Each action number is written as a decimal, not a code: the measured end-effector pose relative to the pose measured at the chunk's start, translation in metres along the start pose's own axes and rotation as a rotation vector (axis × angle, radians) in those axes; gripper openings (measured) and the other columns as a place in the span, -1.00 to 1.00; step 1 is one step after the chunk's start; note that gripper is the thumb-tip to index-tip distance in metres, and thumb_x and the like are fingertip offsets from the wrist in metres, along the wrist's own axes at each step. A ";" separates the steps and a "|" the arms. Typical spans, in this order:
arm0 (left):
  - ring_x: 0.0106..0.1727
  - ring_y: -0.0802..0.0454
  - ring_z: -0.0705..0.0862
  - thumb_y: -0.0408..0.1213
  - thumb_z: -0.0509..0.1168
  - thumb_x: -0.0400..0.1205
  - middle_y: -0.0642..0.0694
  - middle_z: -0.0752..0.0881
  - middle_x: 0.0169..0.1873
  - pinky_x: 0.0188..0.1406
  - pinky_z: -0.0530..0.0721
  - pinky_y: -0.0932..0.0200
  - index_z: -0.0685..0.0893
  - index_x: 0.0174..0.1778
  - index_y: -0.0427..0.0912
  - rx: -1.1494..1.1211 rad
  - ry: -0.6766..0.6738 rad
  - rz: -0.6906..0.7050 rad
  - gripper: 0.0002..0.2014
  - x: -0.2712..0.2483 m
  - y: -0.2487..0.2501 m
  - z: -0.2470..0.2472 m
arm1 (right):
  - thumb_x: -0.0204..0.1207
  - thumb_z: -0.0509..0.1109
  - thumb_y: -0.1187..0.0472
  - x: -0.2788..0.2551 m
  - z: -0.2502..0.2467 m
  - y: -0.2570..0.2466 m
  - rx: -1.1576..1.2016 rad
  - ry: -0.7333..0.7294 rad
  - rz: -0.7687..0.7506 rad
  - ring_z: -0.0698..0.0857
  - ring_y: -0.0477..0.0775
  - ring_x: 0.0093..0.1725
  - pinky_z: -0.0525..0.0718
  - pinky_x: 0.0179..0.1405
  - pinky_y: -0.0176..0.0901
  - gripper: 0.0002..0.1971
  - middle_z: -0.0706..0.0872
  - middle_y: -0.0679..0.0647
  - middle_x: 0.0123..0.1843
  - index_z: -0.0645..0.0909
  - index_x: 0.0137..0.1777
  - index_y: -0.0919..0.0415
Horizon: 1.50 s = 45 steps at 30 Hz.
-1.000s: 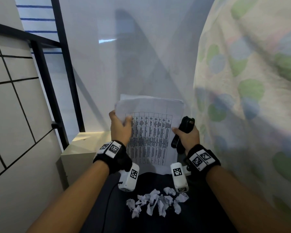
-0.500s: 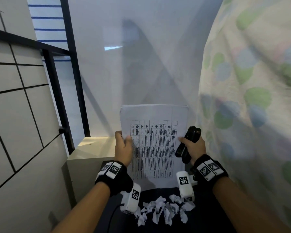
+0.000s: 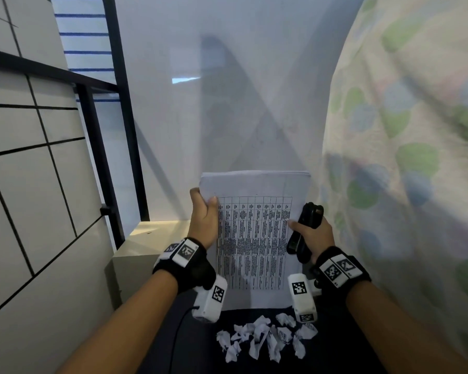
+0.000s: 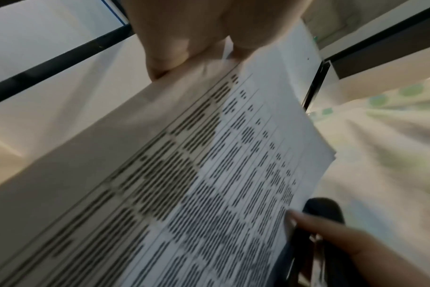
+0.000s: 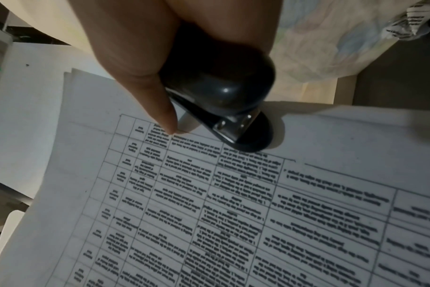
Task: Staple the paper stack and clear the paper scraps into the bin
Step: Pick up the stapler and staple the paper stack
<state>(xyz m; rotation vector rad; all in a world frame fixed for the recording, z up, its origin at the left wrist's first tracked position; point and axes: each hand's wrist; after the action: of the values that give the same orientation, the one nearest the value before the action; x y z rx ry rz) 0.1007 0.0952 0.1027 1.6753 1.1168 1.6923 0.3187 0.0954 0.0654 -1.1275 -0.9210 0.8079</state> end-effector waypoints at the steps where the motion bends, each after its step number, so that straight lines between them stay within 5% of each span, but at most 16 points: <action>1: -0.20 0.31 0.52 -0.36 -0.03 0.76 0.10 0.48 -0.18 -0.35 0.57 0.67 0.20 0.12 -0.19 0.000 0.015 0.016 -0.93 0.004 0.005 0.000 | 0.35 0.54 0.40 0.000 0.001 0.000 -0.005 0.001 -0.003 0.57 0.11 -0.22 0.58 -0.05 -0.01 -0.74 0.56 0.04 -0.28 0.50 -0.13 0.21; 4: -0.23 0.35 0.52 -0.36 0.00 0.76 0.15 0.48 -0.22 -0.39 0.52 0.71 0.21 0.09 -0.20 0.019 0.054 0.049 -0.93 0.008 0.008 0.000 | 0.33 0.55 0.39 0.001 0.002 0.002 -0.019 0.014 -0.001 0.60 0.16 -0.14 0.65 0.02 0.11 -0.72 0.57 0.05 -0.28 0.49 -0.27 0.09; 8: -0.15 0.39 0.53 -0.36 0.05 0.74 0.18 0.49 -0.15 -0.18 0.55 0.59 0.23 0.17 -0.14 0.015 0.075 0.089 -0.85 0.011 0.010 -0.005 | 0.33 0.55 0.39 0.001 0.002 0.004 -0.017 0.002 -0.011 0.60 0.18 -0.11 0.66 0.03 0.11 -0.71 0.58 0.05 -0.27 0.49 -0.26 0.09; 10: -0.13 0.41 0.51 -0.39 0.06 0.73 0.18 0.46 -0.11 -0.19 0.47 0.75 0.27 0.21 -0.13 0.034 0.077 0.127 -0.82 0.017 0.014 -0.008 | 0.33 0.55 0.39 0.001 0.002 0.003 -0.017 -0.001 -0.027 0.60 0.18 -0.11 0.62 -0.02 0.02 -0.72 0.57 0.04 -0.28 0.49 -0.23 0.12; 16: -0.36 0.34 0.46 -0.41 0.07 0.72 0.11 0.35 -0.32 -0.31 0.46 0.61 0.24 0.01 -0.21 0.079 0.160 0.163 -0.90 0.027 0.020 -0.005 | 0.33 0.56 0.35 0.000 0.003 0.004 -0.021 0.012 -0.021 0.60 0.17 -0.09 0.66 0.16 0.21 -0.70 0.57 0.00 -0.27 0.49 -0.26 0.02; 19: -0.44 0.40 0.50 -0.42 0.08 0.71 0.07 0.36 -0.31 -0.36 0.45 0.62 0.32 0.26 -0.20 0.086 0.178 0.189 -0.78 0.028 0.021 -0.006 | 0.33 0.57 0.34 -0.002 0.006 0.002 -0.027 0.045 -0.058 0.61 0.16 -0.07 0.67 0.19 0.23 -0.68 0.57 -0.02 -0.27 0.47 -0.28 0.00; 21: -0.29 0.31 0.51 -0.42 0.06 0.71 0.03 0.43 -0.22 -0.12 0.53 0.46 0.38 0.41 -0.15 0.156 0.149 0.246 -0.66 0.028 0.022 -0.009 | 0.33 0.57 0.34 -0.003 0.007 0.002 -0.021 0.052 -0.084 0.61 0.15 -0.08 0.67 0.19 0.22 -0.69 0.57 -0.02 -0.28 0.47 -0.29 0.01; 23: -0.04 0.11 0.50 -0.38 0.02 0.71 -0.07 0.48 -0.05 0.18 0.53 0.18 0.53 0.33 -0.20 0.261 0.110 0.294 -0.68 0.027 0.020 -0.012 | 0.32 0.57 0.35 -0.004 0.006 0.004 -0.025 0.041 -0.086 0.61 0.15 -0.09 0.67 0.18 0.22 -0.69 0.58 -0.01 -0.28 0.48 -0.29 0.02; 28: 0.18 0.03 0.48 -0.23 0.11 0.68 -0.14 0.35 0.16 0.47 0.45 -0.02 0.57 0.29 -0.28 0.448 0.042 0.218 -0.67 0.021 0.017 -0.017 | 0.31 0.57 0.37 -0.008 0.001 0.015 -0.077 0.011 -0.045 0.62 0.17 -0.06 0.66 0.20 0.25 -0.69 0.60 -0.01 -0.27 0.48 -0.28 0.04; 31: 0.42 -0.12 0.40 0.00 0.11 0.56 -0.20 0.32 0.42 0.47 0.41 -0.12 0.42 0.48 -0.17 0.734 -0.015 0.291 -0.42 0.024 0.036 -0.019 | 0.31 0.57 0.37 -0.008 0.002 0.016 -0.075 0.031 -0.022 0.62 0.18 -0.05 0.66 0.20 0.24 -0.71 0.60 0.00 -0.27 0.49 -0.25 0.07; 34: 0.60 -0.09 0.21 0.11 0.15 0.58 -0.12 0.19 0.58 0.58 0.13 -0.26 0.12 0.63 -0.09 1.112 -0.189 0.506 -0.27 0.025 0.058 -0.009 | 0.32 0.57 0.37 -0.006 0.004 0.012 -0.039 0.044 0.000 0.61 0.18 -0.09 0.65 0.13 0.18 -0.72 0.58 0.03 -0.29 0.49 -0.26 0.12; 38: 0.63 -0.05 0.18 -0.08 0.19 0.64 -0.08 0.18 0.61 0.60 -0.02 -0.34 -0.10 0.67 -0.05 1.349 -0.385 0.514 -0.24 0.024 0.062 0.011 | 0.32 0.55 0.39 -0.004 0.007 0.007 -0.026 0.036 -0.011 0.62 0.19 -0.09 0.65 0.12 0.18 -0.71 0.59 0.04 -0.29 0.49 -0.31 0.08; 41: 0.62 -0.07 0.17 -0.08 0.22 0.60 -0.10 0.19 0.60 0.56 -0.01 -0.41 -0.02 0.65 0.03 1.218 -0.186 0.507 -0.26 0.031 0.065 0.007 | 0.33 0.55 0.40 -0.004 0.010 0.003 -0.007 0.038 -0.024 0.61 0.17 -0.10 0.63 0.11 0.13 -0.70 0.59 0.03 -0.29 0.48 -0.31 0.08; 43: 0.62 -0.11 0.12 0.12 0.36 0.45 -0.13 0.16 0.59 0.54 0.01 -0.41 -0.10 0.64 0.10 1.012 0.040 0.415 -0.04 0.033 0.061 -0.004 | 0.34 0.54 0.41 -0.004 0.010 0.000 0.022 0.044 -0.033 0.59 0.15 -0.16 0.62 0.03 0.07 -0.70 0.57 0.03 -0.31 0.47 -0.32 0.09; 45: 0.59 -0.11 0.19 0.13 0.52 0.29 -0.18 0.20 0.56 0.55 0.15 -0.28 -0.18 0.64 0.08 0.682 0.156 0.234 0.18 0.026 0.050 -0.017 | 0.34 0.53 0.42 -0.002 0.010 -0.004 0.046 0.052 -0.047 0.58 0.10 -0.25 0.59 -0.03 0.01 -0.69 0.55 0.04 -0.33 0.46 -0.33 0.10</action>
<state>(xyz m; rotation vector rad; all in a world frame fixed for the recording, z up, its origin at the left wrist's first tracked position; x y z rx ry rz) 0.0912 0.0867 0.1604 2.1702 1.7775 1.7113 0.3094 0.0964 0.0701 -1.0778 -0.8784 0.7543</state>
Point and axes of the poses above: each hand's wrist, its own x-axis towards the middle knuckle, its own z-axis out of the palm, y = z × x
